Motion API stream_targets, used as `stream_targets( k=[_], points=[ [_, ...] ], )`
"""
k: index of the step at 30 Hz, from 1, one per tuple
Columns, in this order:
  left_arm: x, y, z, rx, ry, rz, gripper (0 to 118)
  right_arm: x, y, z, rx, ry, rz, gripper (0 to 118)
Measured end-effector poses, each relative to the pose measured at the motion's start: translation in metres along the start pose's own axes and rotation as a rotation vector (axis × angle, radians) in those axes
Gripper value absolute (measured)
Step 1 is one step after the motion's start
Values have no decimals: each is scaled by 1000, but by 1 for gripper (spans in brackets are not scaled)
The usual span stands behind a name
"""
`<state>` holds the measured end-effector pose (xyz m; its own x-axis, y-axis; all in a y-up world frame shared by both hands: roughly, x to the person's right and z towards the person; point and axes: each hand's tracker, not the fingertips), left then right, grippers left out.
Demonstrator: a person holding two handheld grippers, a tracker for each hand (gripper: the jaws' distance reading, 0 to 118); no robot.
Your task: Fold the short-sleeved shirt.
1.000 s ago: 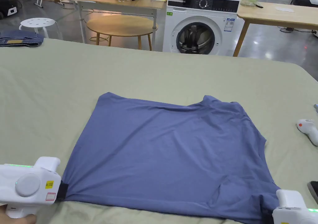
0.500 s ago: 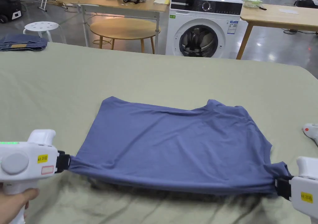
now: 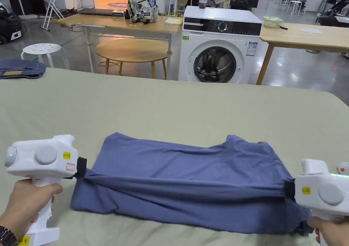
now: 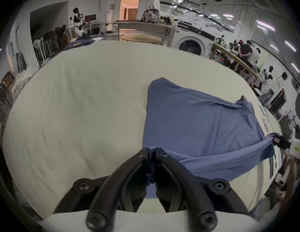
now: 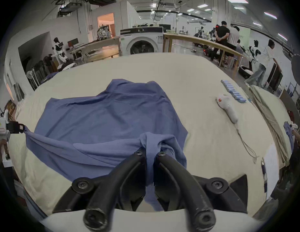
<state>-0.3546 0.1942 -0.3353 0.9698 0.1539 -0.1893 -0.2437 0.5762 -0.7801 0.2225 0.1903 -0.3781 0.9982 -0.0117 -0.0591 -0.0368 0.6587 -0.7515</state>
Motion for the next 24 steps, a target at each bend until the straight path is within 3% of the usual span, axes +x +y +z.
stream_targets(
  k=[8, 12, 13, 15, 17, 24],
  points=[
    [8, 6, -49, -112, 38, -4, 2, 2, 1, -52, -103, -5, 1, 8],
    [10, 5, -49, -117, 47, -21, 5, -1, -2, -56, -92, -36, 21, 22],
    [11, 4, -45, -110, 51, -28, 9, -2, -1, -52, -75, -62, 32, 31],
    [13, 3, -34, -75, 59, -37, 19, -6, 0, -45, -18, -81, 36, 60],
    [15, 3, -20, -17, 42, -37, 33, -11, 2, -29, 53, -72, 30, 62],
    [39, -17, 39, 253, 6, -111, 34, -43, -10, 31, 337, -70, 9, 62]
  ],
)
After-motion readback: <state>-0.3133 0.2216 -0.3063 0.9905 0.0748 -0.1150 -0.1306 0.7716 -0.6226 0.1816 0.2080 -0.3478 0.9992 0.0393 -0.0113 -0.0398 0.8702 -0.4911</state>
